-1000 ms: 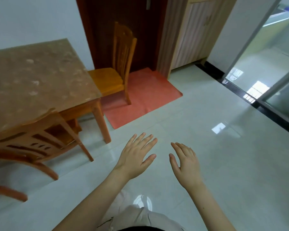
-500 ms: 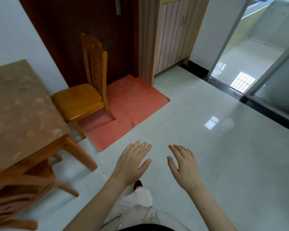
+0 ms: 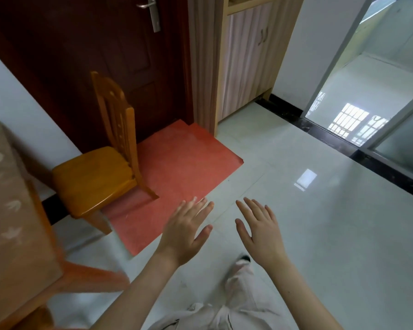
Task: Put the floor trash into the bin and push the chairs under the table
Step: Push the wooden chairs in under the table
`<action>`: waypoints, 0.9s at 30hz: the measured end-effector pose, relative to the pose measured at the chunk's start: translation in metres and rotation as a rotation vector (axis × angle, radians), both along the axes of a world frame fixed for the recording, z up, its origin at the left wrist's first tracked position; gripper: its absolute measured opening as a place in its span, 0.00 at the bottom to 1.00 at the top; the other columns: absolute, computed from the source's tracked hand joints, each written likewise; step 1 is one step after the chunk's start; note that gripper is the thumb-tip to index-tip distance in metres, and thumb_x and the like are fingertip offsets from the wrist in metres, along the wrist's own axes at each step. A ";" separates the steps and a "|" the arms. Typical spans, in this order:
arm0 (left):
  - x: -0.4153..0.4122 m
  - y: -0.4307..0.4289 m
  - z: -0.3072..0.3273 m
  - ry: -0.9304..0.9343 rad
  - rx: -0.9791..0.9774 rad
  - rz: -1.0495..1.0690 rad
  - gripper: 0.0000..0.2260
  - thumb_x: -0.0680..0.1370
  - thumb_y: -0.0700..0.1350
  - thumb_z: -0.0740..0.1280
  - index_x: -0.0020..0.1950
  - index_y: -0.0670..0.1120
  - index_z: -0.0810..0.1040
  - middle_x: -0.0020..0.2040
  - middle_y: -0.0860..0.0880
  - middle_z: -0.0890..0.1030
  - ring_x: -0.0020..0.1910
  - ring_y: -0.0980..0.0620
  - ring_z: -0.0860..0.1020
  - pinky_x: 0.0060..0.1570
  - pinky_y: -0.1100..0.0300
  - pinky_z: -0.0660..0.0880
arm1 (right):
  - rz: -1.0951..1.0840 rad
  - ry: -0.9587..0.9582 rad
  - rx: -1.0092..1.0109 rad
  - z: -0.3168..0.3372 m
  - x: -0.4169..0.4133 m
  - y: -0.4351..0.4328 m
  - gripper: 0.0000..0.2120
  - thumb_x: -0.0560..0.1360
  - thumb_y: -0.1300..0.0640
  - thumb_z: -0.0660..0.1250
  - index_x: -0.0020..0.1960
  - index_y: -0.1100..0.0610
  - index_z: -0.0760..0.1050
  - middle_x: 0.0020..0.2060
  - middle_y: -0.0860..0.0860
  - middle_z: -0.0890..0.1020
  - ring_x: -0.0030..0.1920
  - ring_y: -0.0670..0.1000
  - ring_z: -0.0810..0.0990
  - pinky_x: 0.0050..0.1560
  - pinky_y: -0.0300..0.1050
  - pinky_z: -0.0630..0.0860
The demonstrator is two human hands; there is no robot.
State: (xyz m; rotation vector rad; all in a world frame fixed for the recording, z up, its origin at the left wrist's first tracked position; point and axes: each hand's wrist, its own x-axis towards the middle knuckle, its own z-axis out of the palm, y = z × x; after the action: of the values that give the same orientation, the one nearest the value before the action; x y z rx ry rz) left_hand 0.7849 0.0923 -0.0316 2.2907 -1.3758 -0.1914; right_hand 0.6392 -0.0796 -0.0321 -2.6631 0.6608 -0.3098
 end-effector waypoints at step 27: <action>0.310 -0.237 -0.014 -0.013 0.109 0.681 0.25 0.82 0.59 0.48 0.77 0.53 0.60 0.76 0.53 0.64 0.76 0.52 0.58 0.75 0.51 0.53 | 0.630 0.062 0.028 -0.020 0.435 -0.299 0.24 0.79 0.47 0.53 0.72 0.51 0.69 0.69 0.49 0.74 0.72 0.53 0.68 0.72 0.58 0.63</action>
State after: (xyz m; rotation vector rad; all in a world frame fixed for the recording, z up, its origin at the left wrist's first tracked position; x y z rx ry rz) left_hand 1.0951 -0.1447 -0.0453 2.7040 -0.5349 -0.0295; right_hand 1.0743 -0.3785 -0.0519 -2.6926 -0.1730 -0.0390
